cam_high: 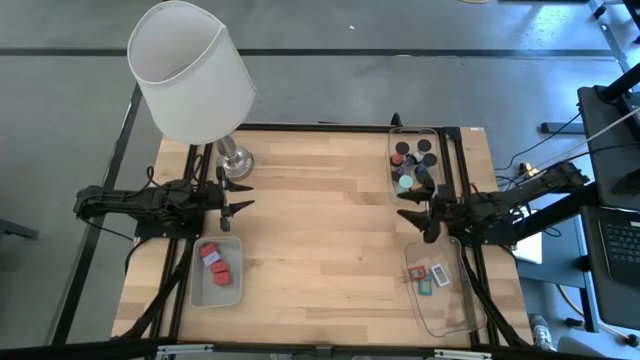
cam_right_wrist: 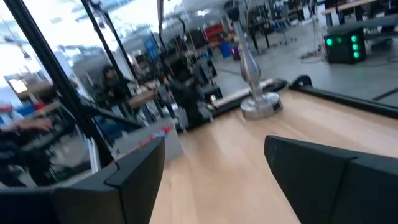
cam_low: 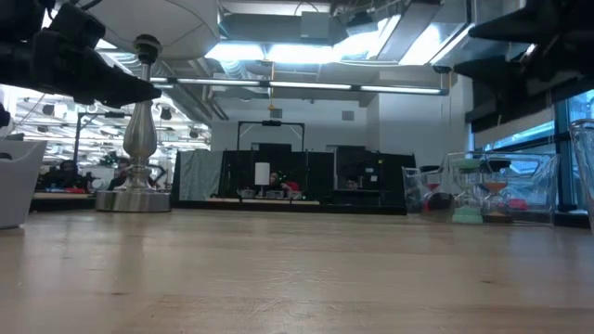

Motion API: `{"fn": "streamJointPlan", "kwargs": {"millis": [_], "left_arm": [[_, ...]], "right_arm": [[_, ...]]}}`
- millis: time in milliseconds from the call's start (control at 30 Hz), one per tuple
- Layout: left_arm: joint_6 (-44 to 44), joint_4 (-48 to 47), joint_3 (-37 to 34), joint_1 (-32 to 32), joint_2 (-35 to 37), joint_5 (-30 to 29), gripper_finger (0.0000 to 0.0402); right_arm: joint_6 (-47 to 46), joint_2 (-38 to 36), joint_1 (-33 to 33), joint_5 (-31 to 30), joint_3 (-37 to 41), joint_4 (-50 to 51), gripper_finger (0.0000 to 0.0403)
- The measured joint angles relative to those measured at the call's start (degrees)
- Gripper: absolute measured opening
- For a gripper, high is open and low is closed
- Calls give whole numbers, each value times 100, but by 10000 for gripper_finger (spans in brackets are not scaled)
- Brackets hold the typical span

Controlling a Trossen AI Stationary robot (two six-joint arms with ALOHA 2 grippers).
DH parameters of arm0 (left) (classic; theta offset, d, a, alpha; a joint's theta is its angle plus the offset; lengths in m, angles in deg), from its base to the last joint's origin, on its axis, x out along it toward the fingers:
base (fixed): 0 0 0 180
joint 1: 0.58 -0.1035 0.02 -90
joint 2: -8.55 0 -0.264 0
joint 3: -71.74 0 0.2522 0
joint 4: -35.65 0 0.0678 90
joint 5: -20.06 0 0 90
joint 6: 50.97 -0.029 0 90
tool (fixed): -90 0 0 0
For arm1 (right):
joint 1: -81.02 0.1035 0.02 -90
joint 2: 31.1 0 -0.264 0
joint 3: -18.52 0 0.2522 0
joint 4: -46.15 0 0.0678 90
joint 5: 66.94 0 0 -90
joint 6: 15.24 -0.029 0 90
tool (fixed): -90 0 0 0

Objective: Pick & Place Office items
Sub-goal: Return to Home Position

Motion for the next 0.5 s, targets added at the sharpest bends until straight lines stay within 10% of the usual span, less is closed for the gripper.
{"fn": "streamJointPlan", "kwargs": {"millis": [500], "left_arm": [[2,2,0,0,0,2,168]], "right_arm": [[4,-1343,-54,20,521,1487,279]]}}
